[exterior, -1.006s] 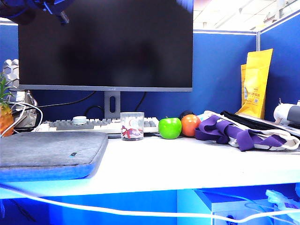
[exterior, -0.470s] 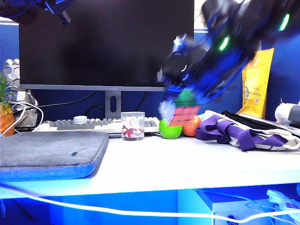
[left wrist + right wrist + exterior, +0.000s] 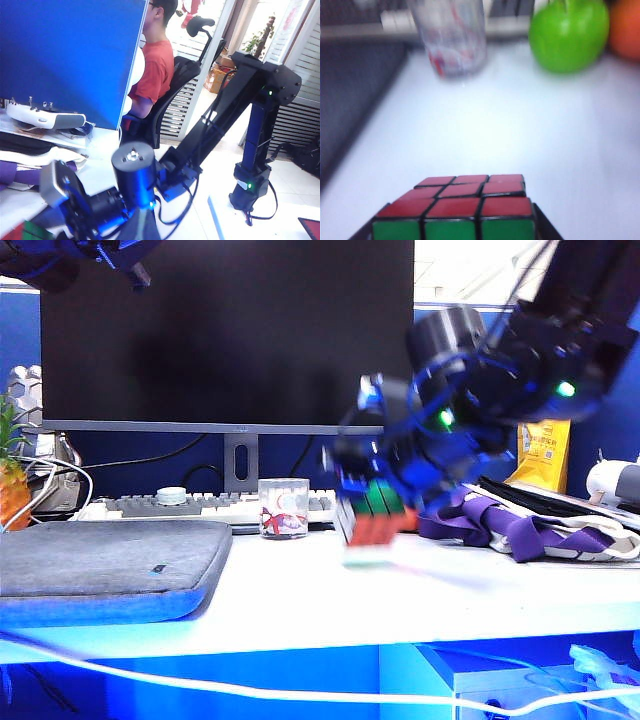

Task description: Rotate the Rubik's Cube so that its red face is facing towards you.

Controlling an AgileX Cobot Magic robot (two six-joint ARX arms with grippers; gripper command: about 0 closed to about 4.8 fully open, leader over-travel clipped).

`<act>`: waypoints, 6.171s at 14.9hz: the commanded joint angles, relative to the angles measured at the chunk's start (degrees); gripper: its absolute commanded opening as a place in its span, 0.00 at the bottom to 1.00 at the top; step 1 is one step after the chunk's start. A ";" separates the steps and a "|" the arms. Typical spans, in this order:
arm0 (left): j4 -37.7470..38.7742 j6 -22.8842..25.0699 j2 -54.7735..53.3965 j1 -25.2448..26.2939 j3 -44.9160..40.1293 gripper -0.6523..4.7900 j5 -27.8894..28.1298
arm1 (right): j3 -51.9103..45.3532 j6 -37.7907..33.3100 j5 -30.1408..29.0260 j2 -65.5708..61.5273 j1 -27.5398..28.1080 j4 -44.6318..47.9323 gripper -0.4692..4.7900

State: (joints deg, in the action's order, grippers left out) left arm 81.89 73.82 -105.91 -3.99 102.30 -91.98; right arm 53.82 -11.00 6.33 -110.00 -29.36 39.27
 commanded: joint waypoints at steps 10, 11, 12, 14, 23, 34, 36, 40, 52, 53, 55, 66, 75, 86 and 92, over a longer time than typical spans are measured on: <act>0.24 1.18 0.28 0.00 0.17 0.11 -0.85 | 4.72 -5.70 -3.37 -4.24 0.46 -4.74 0.63; 0.24 1.16 0.28 0.00 0.17 0.11 -0.85 | 4.74 -5.70 -3.54 -4.22 0.52 -4.70 0.79; 0.24 1.16 0.28 0.00 0.17 0.11 -0.85 | 4.72 -5.68 -3.74 -4.22 0.50 -4.74 0.97; 0.24 1.14 0.28 0.00 0.17 0.11 -0.83 | 4.74 -5.66 -5.35 -4.22 0.52 -4.13 1.00; 0.24 0.55 0.28 -0.07 0.17 0.11 -0.85 | 41.55 5.46 -15.06 -6.21 5.38 -57.86 1.00; 0.24 0.48 0.24 -0.81 0.17 0.11 2.91 | 77.53 6.27 -25.38 -25.09 8.31 -101.48 1.00; 0.22 0.55 0.22 -0.74 0.17 0.11 3.58 | 77.55 7.48 -23.45 -25.40 7.56 -101.59 1.00; -0.33 -0.87 -1.29 -0.35 0.15 0.11 11.69 | 77.55 7.89 -22.91 -27.61 5.70 -102.03 1.00; -21.14 -32.24 -2.14 -0.83 0.15 0.11 47.63 | 77.70 7.93 -21.46 -34.10 5.09 -100.30 0.42; -21.11 -32.26 -2.14 -0.83 0.15 0.11 47.58 | 77.72 8.09 -21.38 -34.27 4.98 -99.30 0.39; -21.16 -32.26 -2.14 -0.83 0.15 0.11 46.99 | 77.79 6.49 -21.24 -33.22 4.79 -92.89 0.25; -22.88 -33.00 -2.12 0.15 0.15 0.11 40.06 | 77.64 8.13 -6.82 -15.93 3.06 -73.70 0.23; -22.64 -32.92 -2.05 0.02 0.15 0.11 36.02 | 25.70 6.19 -5.97 26.18 1.84 -43.74 0.23; -24.24 -32.89 -1.99 -2.14 0.15 0.11 35.39 | -7.32 -5.79 4.94 6.62 -0.68 6.54 0.23; -25.03 -32.92 -2.01 -2.40 0.15 0.11 35.39 | -6.01 -3.48 9.33 -2.60 -0.61 17.53 0.23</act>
State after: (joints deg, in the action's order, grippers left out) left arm 57.56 40.86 -108.18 -6.28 102.30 -56.01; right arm 47.44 -14.55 14.63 -112.66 -29.95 51.90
